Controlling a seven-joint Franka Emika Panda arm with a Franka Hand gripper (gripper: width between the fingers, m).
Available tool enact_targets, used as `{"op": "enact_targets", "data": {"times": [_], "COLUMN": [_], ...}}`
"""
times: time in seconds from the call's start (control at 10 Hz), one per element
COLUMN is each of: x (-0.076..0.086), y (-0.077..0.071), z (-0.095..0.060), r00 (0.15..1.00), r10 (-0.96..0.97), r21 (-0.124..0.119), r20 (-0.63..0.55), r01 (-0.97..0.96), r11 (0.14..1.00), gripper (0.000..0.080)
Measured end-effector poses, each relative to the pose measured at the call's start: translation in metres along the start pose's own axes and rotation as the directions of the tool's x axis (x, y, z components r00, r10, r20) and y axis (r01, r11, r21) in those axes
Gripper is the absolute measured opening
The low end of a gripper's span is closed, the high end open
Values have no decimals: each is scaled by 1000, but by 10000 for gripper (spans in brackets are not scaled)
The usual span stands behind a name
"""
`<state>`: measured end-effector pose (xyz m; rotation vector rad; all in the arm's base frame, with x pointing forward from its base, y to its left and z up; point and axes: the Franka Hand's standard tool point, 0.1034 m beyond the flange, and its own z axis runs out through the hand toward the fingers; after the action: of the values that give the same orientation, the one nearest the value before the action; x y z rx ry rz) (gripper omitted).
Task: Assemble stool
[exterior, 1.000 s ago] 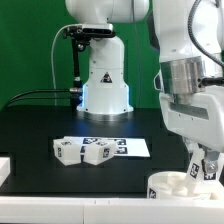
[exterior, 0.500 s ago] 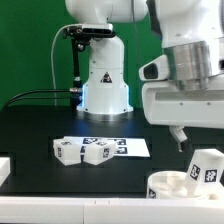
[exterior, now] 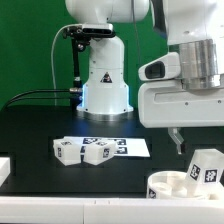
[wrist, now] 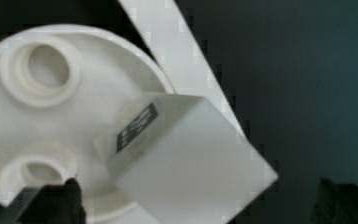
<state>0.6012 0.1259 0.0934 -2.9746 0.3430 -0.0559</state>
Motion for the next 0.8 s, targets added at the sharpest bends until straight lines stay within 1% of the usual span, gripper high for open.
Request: {"op": "enact_targets", "data": {"times": [0.1, 0.2, 0.3, 0.4, 0.6, 0.7, 0.8], "x": [1, 0, -2, 0, 0, 1, 3], "y": [-2, -4, -5, -3, -1, 1, 3], "z": [-3, -2, 0, -1, -1, -1, -2], "r00": [985, 958, 938, 923, 865, 787, 632], "r10": [-171, -284, -345, -384, -499, -615, -772], "r21": [-15, -26, -34, -33, -31, -42, -64], "r20": [12, 30, 35, 36, 40, 49, 73], "r01": [171, 285, 346, 385, 501, 617, 775], "r11": [985, 958, 938, 922, 865, 786, 629], "gripper": [649, 649, 649, 649, 649, 649, 649]}}
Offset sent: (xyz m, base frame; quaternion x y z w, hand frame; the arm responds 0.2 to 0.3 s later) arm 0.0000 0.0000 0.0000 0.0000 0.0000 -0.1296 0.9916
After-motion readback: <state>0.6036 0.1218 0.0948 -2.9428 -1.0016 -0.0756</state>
